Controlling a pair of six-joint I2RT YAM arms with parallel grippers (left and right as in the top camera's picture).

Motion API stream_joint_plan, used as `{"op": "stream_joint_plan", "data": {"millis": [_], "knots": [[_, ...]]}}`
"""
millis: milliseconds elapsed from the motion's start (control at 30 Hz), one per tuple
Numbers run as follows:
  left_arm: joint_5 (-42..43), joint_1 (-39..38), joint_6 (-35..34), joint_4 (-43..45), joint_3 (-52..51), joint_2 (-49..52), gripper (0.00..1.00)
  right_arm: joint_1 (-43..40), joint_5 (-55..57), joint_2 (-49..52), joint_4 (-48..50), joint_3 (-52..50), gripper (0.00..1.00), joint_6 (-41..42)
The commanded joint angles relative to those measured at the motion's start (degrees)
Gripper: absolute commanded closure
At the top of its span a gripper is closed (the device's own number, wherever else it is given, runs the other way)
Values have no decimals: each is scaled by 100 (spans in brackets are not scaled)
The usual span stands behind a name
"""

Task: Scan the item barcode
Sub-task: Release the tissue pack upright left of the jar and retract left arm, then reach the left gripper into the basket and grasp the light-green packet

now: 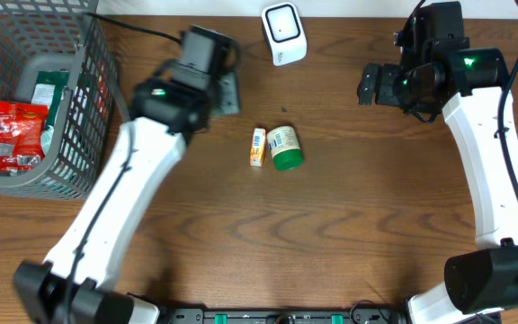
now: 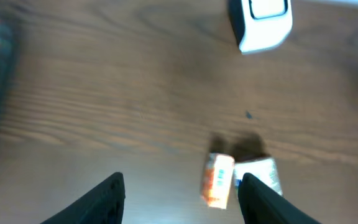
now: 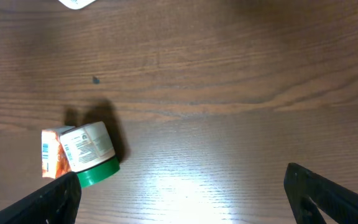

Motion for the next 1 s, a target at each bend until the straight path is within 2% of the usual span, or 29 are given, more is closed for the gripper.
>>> {"op": "stream_joint_plan", "data": {"millis": [0, 100, 200, 400, 533, 567, 633, 767, 967], "knots": [[-243, 599, 616, -494, 931, -293, 41, 9, -26, 24, -4, 103, 1, -55], [-527, 1237, 859, -962, 1794, -284, 40, 9, -26, 24, -4, 103, 1, -55], [-798, 1996, 876, -1040, 2280, -293, 39, 7, -24, 24, -4, 103, 1, -55], [-796, 3611, 863, -1128, 2186, -122, 29, 9, -24, 24, -4, 103, 1, -55], [-793, 4336, 796, -1128, 1954, 175, 22, 9, -26, 24, -4, 103, 1, -55], [-791, 4494, 717, -1132, 1904, 278, 18, 9, -24, 24, -4, 103, 1, -55], [-789, 4712, 553, -1154, 1799, 476, 14, 7, -26, 24, -4, 103, 1, -55], [-750, 4981, 479, -1331, 1705, 988, 14, 9, -24, 24, -4, 103, 1, -55], [-704, 5066, 485, -1340, 1696, 1847, 12, 9, -24, 24, -4, 103, 1, -55]]}}
